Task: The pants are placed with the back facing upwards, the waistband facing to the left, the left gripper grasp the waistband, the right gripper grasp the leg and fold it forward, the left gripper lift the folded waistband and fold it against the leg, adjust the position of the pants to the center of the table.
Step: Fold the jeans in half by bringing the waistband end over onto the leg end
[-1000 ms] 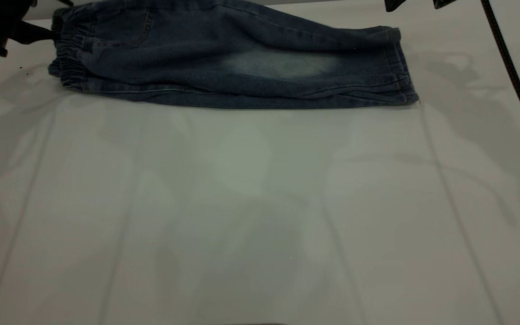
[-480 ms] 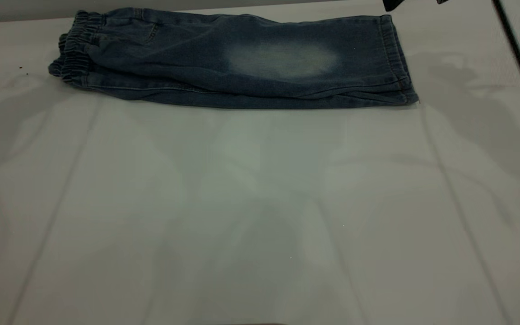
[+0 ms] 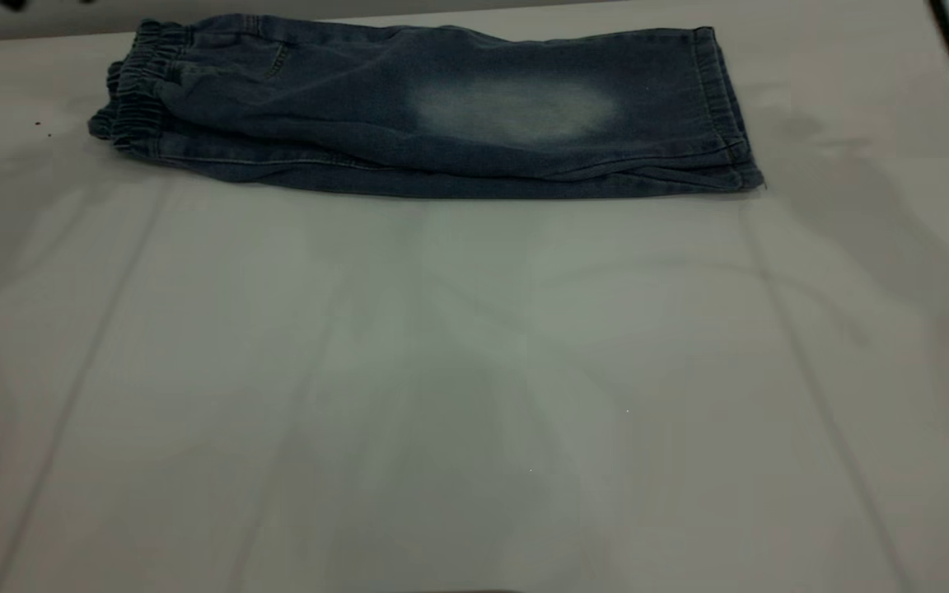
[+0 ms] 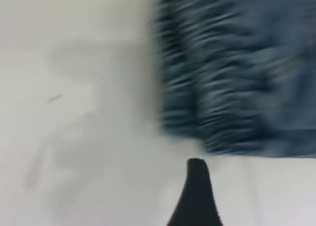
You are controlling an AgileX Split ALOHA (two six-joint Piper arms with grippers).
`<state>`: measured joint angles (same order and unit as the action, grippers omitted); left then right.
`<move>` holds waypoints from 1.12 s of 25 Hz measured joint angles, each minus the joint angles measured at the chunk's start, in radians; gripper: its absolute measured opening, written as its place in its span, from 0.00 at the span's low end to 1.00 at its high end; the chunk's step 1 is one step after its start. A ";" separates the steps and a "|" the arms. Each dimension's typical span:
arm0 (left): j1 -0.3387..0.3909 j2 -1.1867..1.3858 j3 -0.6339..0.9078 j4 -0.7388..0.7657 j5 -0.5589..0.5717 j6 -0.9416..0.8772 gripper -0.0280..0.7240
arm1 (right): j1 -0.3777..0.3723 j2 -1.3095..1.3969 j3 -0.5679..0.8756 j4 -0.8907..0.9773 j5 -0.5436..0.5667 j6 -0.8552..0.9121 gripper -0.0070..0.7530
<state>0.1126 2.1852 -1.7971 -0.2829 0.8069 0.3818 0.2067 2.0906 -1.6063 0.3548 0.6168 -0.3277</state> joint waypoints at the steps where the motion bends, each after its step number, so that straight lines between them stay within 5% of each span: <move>1: 0.000 0.002 -0.004 0.038 -0.003 -0.041 0.74 | 0.022 0.000 -0.002 0.000 -0.007 0.000 0.77; 12: 0.000 0.128 -0.007 0.020 -0.158 -0.122 0.74 | 0.235 0.011 -0.002 0.007 -0.108 0.003 0.76; 28: 0.000 0.245 -0.007 -0.257 -0.332 0.033 0.74 | 0.280 0.064 -0.003 0.041 -0.344 -0.016 0.76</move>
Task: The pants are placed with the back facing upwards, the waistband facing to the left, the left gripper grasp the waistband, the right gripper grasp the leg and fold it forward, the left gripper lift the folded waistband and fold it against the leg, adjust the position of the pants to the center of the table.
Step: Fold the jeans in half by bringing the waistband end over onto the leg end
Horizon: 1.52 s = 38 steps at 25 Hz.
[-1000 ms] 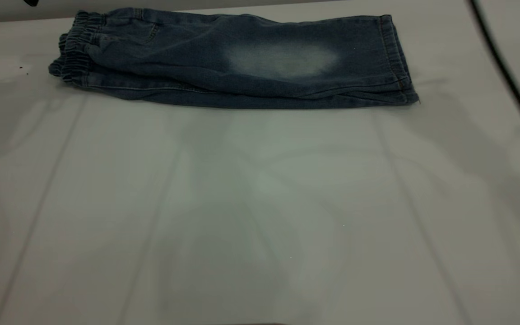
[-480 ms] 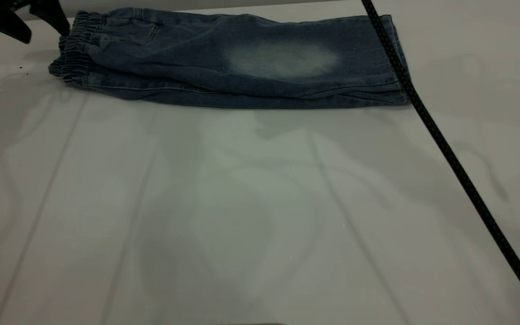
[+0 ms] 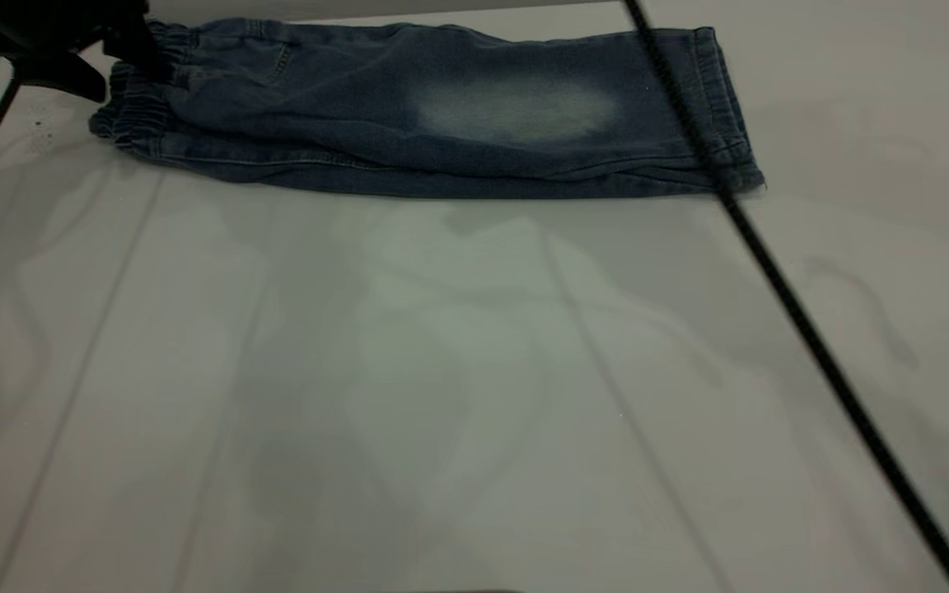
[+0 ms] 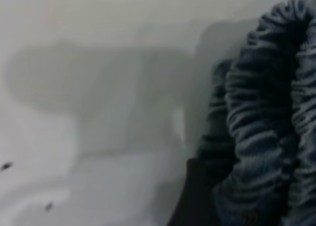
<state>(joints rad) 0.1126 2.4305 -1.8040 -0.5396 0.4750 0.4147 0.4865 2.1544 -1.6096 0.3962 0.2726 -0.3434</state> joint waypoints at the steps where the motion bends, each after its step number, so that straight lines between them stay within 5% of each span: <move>1: 0.000 0.006 0.000 -0.035 -0.007 0.029 0.74 | 0.004 0.012 0.000 0.002 -0.018 -0.005 0.76; 10: 0.000 0.071 -0.010 -0.274 -0.027 0.206 0.65 | 0.032 0.131 -0.001 0.020 -0.244 -0.015 0.76; 16: 0.000 0.075 -0.010 -0.306 0.001 0.213 0.21 | 0.032 0.204 -0.002 0.050 -0.317 -0.015 0.76; 18: 0.000 0.075 -0.013 -0.311 0.023 0.213 0.14 | 0.032 0.224 -0.002 0.053 -0.334 -0.015 0.76; 27: -0.001 0.021 -0.017 -0.274 0.218 0.207 0.13 | 0.032 0.316 -0.003 0.058 -0.399 -0.015 0.69; 38: -0.006 -0.163 -0.016 -0.190 0.314 0.206 0.13 | 0.072 0.334 -0.016 0.060 -0.233 -0.013 0.67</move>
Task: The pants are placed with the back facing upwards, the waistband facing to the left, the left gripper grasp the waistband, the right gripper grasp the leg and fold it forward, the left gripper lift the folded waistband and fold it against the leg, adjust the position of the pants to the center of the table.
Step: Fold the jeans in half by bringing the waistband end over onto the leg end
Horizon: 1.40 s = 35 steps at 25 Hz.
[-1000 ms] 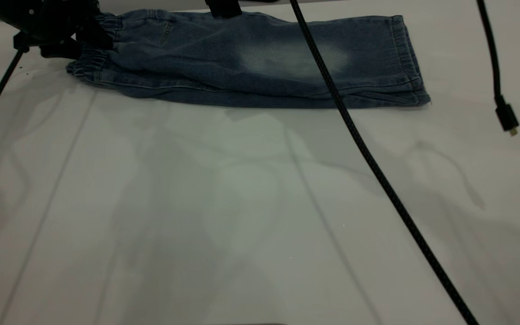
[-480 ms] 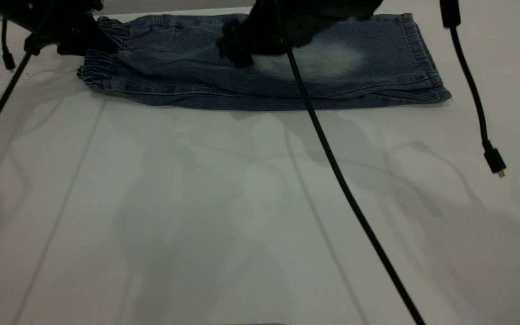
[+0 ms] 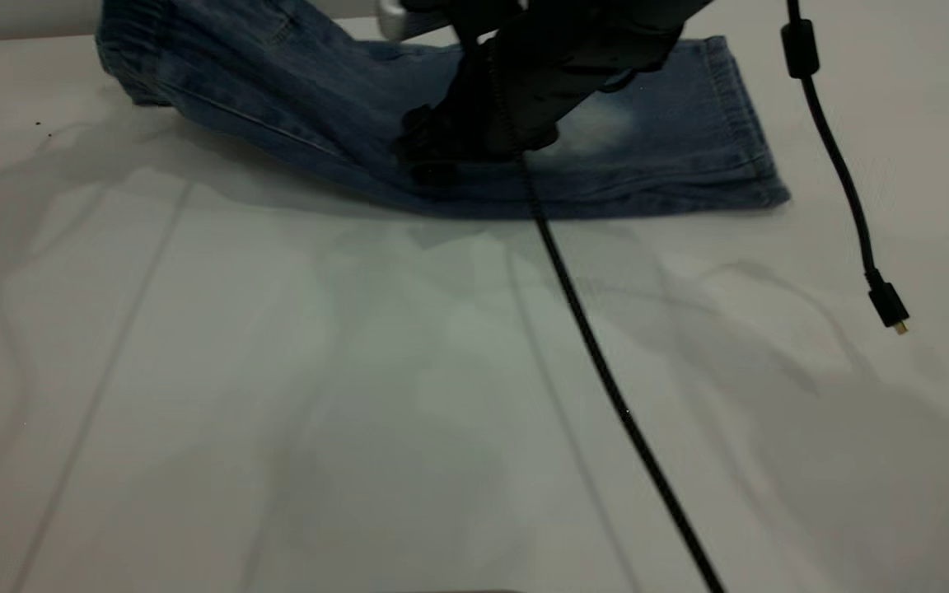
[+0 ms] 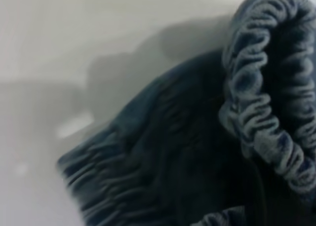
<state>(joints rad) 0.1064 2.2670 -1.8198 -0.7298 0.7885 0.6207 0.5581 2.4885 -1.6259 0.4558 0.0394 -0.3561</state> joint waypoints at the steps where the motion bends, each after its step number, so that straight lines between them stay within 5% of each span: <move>1: -0.004 -0.012 0.000 0.000 0.007 0.000 0.13 | 0.015 -0.005 0.000 0.001 0.018 0.000 0.67; 9: -0.085 -0.089 0.000 0.009 0.019 0.001 0.13 | 0.049 -0.099 -0.137 -0.022 0.389 -0.002 0.67; 18: -0.198 -0.145 0.000 0.017 0.040 0.001 0.13 | -0.111 -0.286 -0.186 -0.053 0.727 0.001 0.67; 27: -0.380 -0.152 0.000 0.073 0.007 0.003 0.13 | -0.319 -0.520 -0.186 -0.055 0.811 0.005 0.67; 35: -0.555 -0.131 0.000 0.106 -0.124 0.004 0.13 | -0.367 -0.654 -0.186 -0.054 0.859 0.007 0.67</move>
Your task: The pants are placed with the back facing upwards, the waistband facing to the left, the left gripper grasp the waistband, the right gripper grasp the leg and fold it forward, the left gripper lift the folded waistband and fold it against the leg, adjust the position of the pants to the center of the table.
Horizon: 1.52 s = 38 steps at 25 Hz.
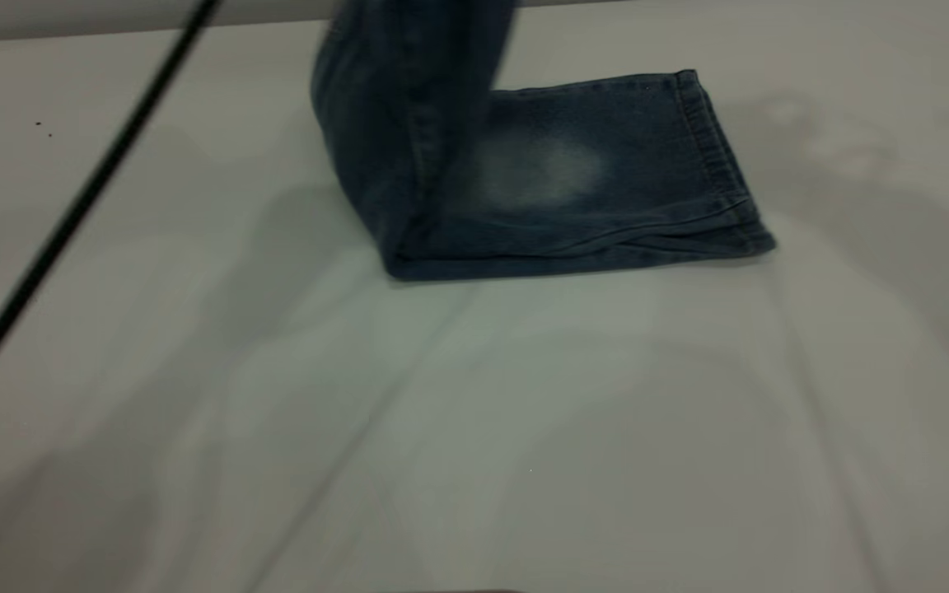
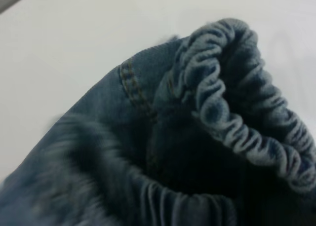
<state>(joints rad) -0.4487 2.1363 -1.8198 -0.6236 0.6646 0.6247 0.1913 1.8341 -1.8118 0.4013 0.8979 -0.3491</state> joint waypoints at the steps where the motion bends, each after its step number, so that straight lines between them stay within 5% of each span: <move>1: -0.020 0.013 0.000 0.000 -0.013 0.000 0.13 | 0.000 -0.005 0.000 0.002 0.007 0.000 0.67; 13: -0.193 0.183 0.001 -0.003 -0.249 0.092 0.17 | 0.000 -0.013 0.000 0.003 0.045 0.005 0.67; 20: -0.199 0.174 0.001 -0.006 -0.276 0.100 0.56 | 0.000 -0.013 0.000 0.003 0.048 0.005 0.67; 24: -0.197 0.110 0.001 0.003 -0.191 0.096 0.74 | 0.000 -0.013 0.000 0.003 0.050 0.005 0.67; 31: -0.173 0.044 0.001 0.373 0.188 -0.066 0.77 | 0.000 -0.013 0.000 0.003 0.063 0.005 0.67; 34: -0.160 0.068 0.001 0.549 0.212 -0.201 0.77 | 0.000 -0.013 0.000 0.003 0.063 0.005 0.67; 38: -0.159 0.131 0.001 0.600 0.174 -0.323 0.77 | 0.000 -0.013 0.000 0.003 0.064 0.006 0.67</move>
<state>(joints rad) -0.6076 2.2672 -1.8190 -0.0233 0.8391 0.3019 0.1913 1.8215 -1.8118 0.4039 0.9622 -0.3427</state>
